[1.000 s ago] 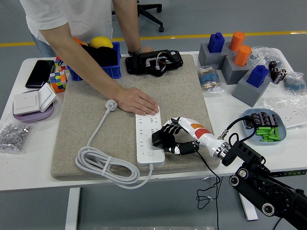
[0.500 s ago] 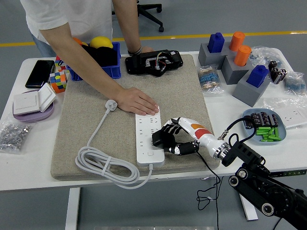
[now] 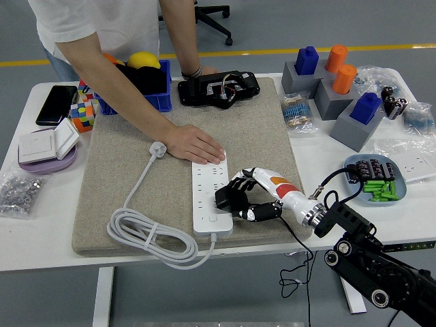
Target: Press the white button,pick up the black plug,place it near the board,insert it into the board
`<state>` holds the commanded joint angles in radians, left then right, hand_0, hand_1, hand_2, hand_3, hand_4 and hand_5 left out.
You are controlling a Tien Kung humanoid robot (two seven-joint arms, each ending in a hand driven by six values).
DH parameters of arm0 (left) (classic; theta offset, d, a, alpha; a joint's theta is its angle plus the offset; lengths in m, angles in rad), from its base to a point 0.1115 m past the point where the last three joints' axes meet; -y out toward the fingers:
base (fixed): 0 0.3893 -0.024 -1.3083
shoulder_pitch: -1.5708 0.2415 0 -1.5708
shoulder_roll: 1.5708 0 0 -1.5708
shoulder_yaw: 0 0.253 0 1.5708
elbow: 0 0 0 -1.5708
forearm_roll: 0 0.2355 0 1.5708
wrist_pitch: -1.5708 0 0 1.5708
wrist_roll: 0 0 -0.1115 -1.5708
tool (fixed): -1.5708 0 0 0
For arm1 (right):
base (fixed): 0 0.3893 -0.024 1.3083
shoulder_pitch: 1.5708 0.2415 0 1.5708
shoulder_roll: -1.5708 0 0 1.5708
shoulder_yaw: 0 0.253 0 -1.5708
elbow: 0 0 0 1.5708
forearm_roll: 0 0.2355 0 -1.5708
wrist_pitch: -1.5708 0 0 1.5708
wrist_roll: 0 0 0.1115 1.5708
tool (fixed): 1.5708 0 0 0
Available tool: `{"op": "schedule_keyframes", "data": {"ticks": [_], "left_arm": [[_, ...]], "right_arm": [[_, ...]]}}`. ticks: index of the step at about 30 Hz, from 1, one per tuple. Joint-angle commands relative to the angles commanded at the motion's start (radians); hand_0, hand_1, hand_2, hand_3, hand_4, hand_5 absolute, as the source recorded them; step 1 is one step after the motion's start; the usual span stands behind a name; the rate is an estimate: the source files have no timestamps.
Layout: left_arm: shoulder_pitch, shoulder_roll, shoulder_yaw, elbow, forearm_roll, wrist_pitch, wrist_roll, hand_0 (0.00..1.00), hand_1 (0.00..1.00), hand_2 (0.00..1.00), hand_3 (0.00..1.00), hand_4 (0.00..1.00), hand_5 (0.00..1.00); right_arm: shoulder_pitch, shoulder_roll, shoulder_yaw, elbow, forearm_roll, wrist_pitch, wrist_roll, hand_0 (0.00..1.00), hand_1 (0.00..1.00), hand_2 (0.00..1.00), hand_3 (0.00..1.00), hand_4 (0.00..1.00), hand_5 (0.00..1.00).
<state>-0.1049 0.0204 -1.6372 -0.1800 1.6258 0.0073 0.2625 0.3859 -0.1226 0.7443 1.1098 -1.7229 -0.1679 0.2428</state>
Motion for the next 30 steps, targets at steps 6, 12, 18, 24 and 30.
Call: {"op": "schedule_keyframes", "data": {"ticks": [6,12,18,24,30], "left_arm": [[-0.002,0.0,-0.001,0.0,0.002,0.0,-0.001,0.466,0.496,0.512,0.578,0.598,0.257],[-0.003,0.0,-0.002,0.0,0.0,0.0,-0.002,0.466,0.496,0.512,0.578,0.598,0.256],[-0.002,0.0,-0.005,0.0,0.001,0.001,-0.002,0.465,0.496,0.512,0.578,0.598,0.257],[-0.002,-0.001,-0.006,0.0,0.002,0.001,-0.002,0.466,0.496,0.512,0.577,0.599,0.257],[-0.003,-0.001,-0.006,0.0,-0.001,0.002,-0.003,0.466,0.496,0.511,0.578,0.599,0.258]], "right_arm": [[0.005,0.003,0.009,-0.002,0.005,-0.014,0.009,0.698,0.677,0.648,0.615,0.95,0.053],[0.008,0.009,0.012,-0.009,0.005,-0.019,0.011,0.714,0.701,0.668,0.637,0.976,0.093],[0.007,0.006,0.01,-0.003,0.003,-0.006,0.007,0.727,0.705,0.668,0.642,0.978,0.091],[0.005,0.003,0.005,0.001,0.006,-0.002,0.006,0.714,0.686,0.662,0.641,0.971,0.088],[0.004,0.001,0.003,0.003,0.011,-0.022,0.024,0.6,0.562,0.571,0.622,0.902,0.002]]}}
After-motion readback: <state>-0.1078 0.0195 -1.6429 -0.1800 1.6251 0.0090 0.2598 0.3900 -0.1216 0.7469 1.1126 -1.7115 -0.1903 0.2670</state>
